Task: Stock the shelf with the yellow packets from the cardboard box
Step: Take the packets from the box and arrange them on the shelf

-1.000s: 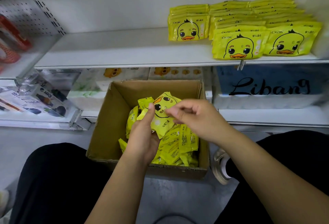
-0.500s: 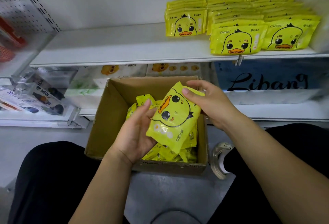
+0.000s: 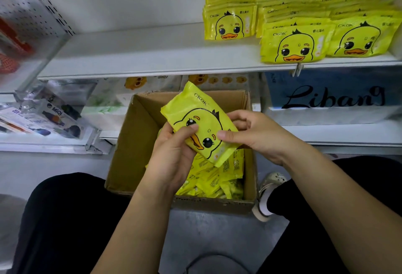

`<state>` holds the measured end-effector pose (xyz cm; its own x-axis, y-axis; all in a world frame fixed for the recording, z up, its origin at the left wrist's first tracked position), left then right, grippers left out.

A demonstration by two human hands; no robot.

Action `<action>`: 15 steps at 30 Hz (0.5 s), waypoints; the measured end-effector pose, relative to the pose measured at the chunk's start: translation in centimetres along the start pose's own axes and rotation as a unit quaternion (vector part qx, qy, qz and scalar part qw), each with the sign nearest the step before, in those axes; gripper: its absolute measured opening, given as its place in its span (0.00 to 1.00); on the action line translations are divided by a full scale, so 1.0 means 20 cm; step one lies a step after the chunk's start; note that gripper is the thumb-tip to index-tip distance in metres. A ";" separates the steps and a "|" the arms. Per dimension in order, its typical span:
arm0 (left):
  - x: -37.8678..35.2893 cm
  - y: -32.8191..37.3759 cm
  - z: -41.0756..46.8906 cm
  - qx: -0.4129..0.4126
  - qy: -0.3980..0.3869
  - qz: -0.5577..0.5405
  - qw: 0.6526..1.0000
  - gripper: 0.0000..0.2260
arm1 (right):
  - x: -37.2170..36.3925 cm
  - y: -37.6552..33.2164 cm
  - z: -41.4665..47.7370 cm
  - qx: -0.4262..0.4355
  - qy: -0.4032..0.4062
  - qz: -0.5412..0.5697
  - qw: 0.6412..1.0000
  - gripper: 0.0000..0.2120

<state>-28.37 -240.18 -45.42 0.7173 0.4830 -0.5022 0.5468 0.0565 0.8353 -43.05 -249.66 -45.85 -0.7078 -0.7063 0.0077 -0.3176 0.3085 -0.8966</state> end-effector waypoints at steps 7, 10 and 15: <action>-0.01 -0.01 0.09 0.047 0.034 0.066 0.996 0.19 | 0.26 -0.04 0.09 0.052 0.157 0.074 0.984 0.34; -0.07 0.00 0.18 0.059 0.008 0.161 0.985 0.22 | 0.34 -0.11 0.12 0.079 0.186 0.086 0.976 0.29; -0.17 0.04 0.47 0.018 -0.007 0.249 0.968 0.17 | 0.47 -0.22 0.24 0.108 0.237 0.076 0.963 0.26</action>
<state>-26.35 -250.01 -45.13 0.9014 0.4309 -0.0421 0.1458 -0.2105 0.9667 -45.18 -260.76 -43.90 -0.9602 -0.2783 0.0234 -0.0847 0.2104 -0.9739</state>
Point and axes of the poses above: each hand's wrist, its own z-axis towards the middle knuckle, its own x-axis out of the back of the hand, y = z × x, the point moved 7 cm from there along z, towards the middle knuckle, and after that the axes turned 7 degrees about -x, right-handed, at the moved point
